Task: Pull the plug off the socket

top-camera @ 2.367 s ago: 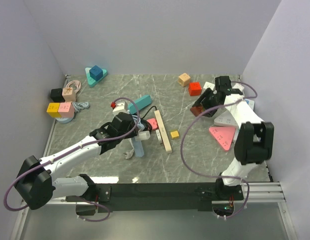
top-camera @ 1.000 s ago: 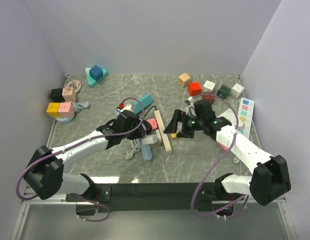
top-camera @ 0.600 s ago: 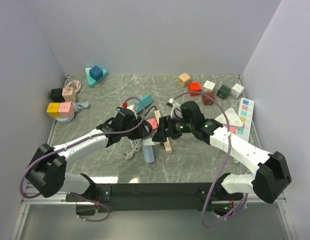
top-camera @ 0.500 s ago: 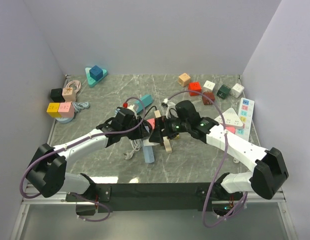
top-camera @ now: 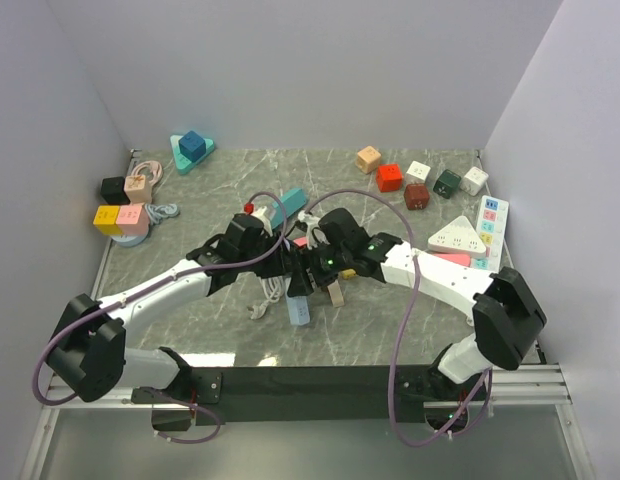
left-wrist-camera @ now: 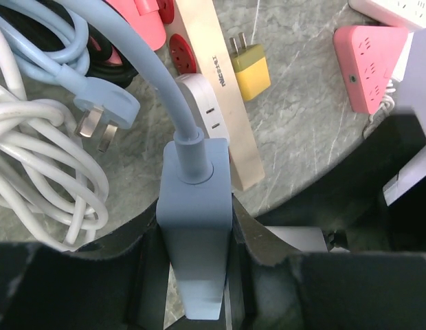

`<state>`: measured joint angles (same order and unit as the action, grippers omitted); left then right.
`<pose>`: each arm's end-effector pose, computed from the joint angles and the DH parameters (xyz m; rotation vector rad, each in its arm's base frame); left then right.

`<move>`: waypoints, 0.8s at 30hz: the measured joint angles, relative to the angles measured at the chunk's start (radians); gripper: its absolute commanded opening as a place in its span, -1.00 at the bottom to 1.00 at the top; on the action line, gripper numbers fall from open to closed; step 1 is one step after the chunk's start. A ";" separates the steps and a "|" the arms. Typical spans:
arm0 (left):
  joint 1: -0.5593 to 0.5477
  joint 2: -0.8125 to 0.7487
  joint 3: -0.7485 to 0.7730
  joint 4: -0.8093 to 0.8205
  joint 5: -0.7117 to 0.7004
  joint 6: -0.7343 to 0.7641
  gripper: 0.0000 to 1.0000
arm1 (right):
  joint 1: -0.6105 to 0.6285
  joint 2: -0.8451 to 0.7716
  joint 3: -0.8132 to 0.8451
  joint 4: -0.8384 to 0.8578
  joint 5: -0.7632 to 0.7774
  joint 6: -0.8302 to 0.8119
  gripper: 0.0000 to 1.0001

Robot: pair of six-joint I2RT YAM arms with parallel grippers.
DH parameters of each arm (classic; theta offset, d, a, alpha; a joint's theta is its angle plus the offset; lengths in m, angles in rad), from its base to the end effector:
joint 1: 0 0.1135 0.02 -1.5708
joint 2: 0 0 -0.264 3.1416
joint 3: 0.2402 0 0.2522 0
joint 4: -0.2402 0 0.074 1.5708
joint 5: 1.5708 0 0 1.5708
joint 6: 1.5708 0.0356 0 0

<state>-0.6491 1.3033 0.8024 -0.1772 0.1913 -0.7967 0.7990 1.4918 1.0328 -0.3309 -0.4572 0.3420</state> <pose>0.2180 -0.1739 0.2348 -0.0678 2.4273 -0.9425 0.2119 0.2402 0.2467 -0.8056 2.3992 1.0533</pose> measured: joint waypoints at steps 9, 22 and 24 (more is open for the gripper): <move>0.007 -0.001 -0.029 0.036 0.031 0.020 -0.99 | -0.004 0.027 0.048 -0.073 -0.043 0.008 -1.00; 0.052 0.001 -0.134 0.027 0.013 0.082 -0.99 | -0.317 -0.127 0.163 -0.395 -0.206 -0.170 -1.00; 0.057 -0.002 -0.133 0.022 0.012 0.083 -0.99 | -0.342 -0.136 0.194 -0.404 -0.158 -0.170 -1.00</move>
<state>-0.5922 1.3018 0.6693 -0.1555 0.2035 -0.7139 0.4568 1.3560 1.2266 -0.7349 -0.6151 0.1722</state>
